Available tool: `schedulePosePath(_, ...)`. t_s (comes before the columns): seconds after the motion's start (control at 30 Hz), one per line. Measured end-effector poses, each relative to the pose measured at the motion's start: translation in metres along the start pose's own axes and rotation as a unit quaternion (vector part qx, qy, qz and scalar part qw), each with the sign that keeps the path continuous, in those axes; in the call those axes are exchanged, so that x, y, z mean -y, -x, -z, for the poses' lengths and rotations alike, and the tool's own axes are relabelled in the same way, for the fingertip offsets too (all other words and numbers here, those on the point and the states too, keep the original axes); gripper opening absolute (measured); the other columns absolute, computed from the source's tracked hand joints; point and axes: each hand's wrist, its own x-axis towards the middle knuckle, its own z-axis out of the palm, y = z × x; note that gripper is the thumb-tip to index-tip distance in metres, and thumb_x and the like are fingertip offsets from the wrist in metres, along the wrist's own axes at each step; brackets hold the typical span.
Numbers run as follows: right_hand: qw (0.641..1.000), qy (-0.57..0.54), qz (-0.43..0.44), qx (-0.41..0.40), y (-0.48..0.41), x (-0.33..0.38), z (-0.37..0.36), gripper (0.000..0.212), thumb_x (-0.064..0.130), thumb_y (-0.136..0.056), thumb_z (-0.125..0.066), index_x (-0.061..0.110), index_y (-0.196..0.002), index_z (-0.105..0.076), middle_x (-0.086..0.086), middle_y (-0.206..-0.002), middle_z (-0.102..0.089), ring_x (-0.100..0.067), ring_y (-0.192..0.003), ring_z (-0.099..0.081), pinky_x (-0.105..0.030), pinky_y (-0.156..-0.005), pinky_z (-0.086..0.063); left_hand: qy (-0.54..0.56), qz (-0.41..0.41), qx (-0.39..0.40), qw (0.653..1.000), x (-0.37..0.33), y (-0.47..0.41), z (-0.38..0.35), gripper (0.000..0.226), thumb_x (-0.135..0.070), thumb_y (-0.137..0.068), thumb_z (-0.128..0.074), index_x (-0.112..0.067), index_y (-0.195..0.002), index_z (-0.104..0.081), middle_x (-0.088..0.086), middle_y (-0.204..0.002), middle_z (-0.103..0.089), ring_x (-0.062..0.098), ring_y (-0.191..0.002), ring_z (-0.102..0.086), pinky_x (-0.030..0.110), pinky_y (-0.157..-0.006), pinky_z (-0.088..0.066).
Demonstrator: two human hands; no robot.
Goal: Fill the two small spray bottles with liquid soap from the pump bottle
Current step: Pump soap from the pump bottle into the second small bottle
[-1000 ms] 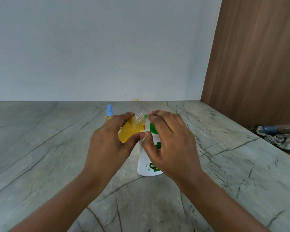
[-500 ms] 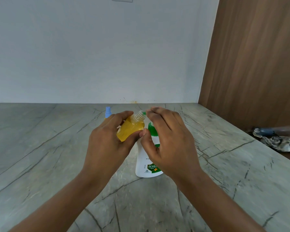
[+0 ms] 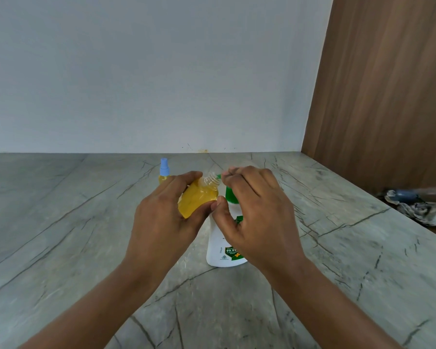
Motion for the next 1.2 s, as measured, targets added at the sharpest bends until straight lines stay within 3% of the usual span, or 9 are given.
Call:
schedulePosePath(0.27,1.000,-0.014,0.001,0.016,-0.003,0.000,0.003,0.031,0.027,-0.083,-0.055,0.004,-0.099,-0.067,-0.006,-0.097,-0.066,-0.019,-0.090,-0.057,-0.019,-0.075,-0.039,-0.004,-0.002,0.007,1.000,0.002,0.000,0.000,0.052,-0.046,-0.072,-0.062,-0.019,-0.116,-0.062,-0.003,-0.102,-0.067,0.015,-0.083,-0.064,0.031,-0.069,-0.053)
schedulePosePath(0.5,1.000,-0.011,-0.009,0.014,-0.013,0.004,0.009,0.032,0.028,-0.083,-0.050,0.006,-0.099,-0.067,-0.004,-0.096,-0.065,-0.017,-0.087,-0.059,-0.024,-0.062,-0.047,0.003,-0.002,-0.002,1.000,0.003,0.000,-0.001,0.051,-0.051,-0.075,-0.059,-0.020,-0.115,-0.062,-0.007,-0.100,-0.068,0.010,-0.080,-0.064,0.028,-0.069,-0.053)
schedulePosePath(0.83,1.000,0.002,-0.009,0.005,-0.009,0.003,0.004,0.034,0.028,-0.084,-0.053,0.005,-0.106,-0.066,-0.006,-0.104,-0.065,-0.012,-0.099,-0.050,-0.013,-0.077,-0.037,0.016,0.007,-0.011,1.000,-0.001,-0.002,-0.001,0.047,-0.045,-0.078,-0.067,-0.022,-0.118,-0.061,-0.009,-0.102,-0.065,0.006,-0.083,-0.060,0.025,-0.073,-0.051)
schedulePosePath(0.93,1.000,0.000,-0.012,0.007,-0.008,0.004,0.004,0.035,0.027,-0.084,-0.054,0.005,-0.108,-0.066,-0.007,-0.106,-0.065,-0.012,-0.101,-0.048,-0.015,-0.082,-0.035,0.025,0.013,-0.014,0.999,-0.003,-0.003,-0.001,0.051,-0.049,-0.074,-0.060,-0.023,-0.117,-0.061,-0.013,-0.100,-0.063,0.004,-0.083,-0.060,0.023,-0.074,-0.050)
schedulePosePath(1.2,1.000,-0.002,-0.021,0.002,-0.004,0.003,0.003,0.031,0.024,-0.081,-0.059,0.005,-0.105,-0.067,-0.005,-0.104,-0.066,-0.013,-0.098,-0.052,-0.012,-0.081,-0.033,0.017,-0.001,-0.011,1.000,-0.001,-0.002,-0.002,0.052,-0.054,-0.076,-0.063,-0.022,-0.117,-0.061,-0.015,-0.097,-0.061,0.000,-0.082,-0.057,0.016,-0.072,-0.047)
